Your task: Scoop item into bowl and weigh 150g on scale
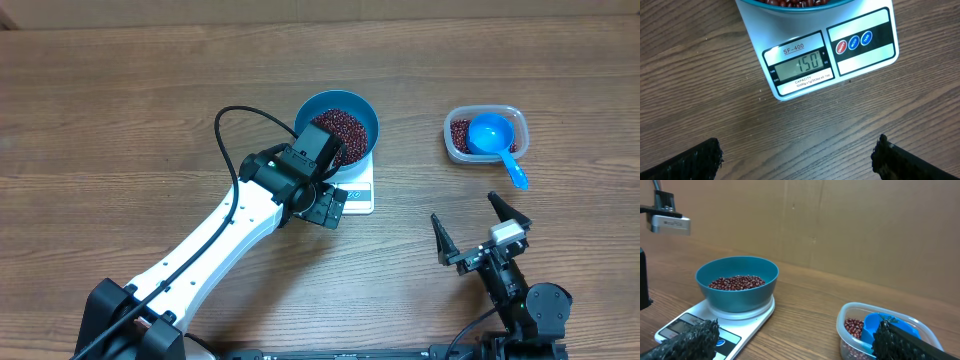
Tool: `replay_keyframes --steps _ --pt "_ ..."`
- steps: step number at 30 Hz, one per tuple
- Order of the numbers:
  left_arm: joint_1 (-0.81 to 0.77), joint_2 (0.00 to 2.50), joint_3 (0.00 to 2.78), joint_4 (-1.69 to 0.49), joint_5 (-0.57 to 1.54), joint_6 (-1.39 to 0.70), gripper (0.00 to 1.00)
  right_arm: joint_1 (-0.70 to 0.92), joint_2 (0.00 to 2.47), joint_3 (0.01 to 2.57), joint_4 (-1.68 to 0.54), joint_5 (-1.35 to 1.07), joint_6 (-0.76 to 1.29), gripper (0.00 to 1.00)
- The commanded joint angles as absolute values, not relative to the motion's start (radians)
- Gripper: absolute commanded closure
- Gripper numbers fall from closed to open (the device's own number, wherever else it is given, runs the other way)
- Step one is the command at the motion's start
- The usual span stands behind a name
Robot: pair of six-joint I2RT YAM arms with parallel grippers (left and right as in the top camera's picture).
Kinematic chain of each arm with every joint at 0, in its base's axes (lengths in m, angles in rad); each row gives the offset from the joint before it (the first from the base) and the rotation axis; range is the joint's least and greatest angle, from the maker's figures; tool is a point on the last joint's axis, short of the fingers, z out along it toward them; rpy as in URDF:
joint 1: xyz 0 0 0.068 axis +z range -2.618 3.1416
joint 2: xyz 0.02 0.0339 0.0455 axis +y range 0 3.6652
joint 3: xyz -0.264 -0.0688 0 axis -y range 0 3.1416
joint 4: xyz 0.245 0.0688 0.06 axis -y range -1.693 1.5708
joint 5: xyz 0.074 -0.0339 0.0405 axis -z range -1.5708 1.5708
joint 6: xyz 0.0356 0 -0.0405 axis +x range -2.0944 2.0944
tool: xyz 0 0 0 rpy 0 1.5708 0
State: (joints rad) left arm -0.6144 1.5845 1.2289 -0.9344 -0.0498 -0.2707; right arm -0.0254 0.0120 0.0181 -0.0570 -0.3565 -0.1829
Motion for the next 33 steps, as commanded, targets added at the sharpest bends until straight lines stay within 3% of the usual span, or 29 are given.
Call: replay_keyframes --steps 1,33 --pt "-0.616 1.583 1.220 -0.933 -0.062 -0.269 0.00 -0.019 0.002 0.008 -0.062 -0.225 -0.105 0.00" --pt "-0.616 1.583 1.220 -0.933 -0.062 -0.270 0.00 -0.019 0.003 0.008 -0.065 -0.192 -0.049 0.00"
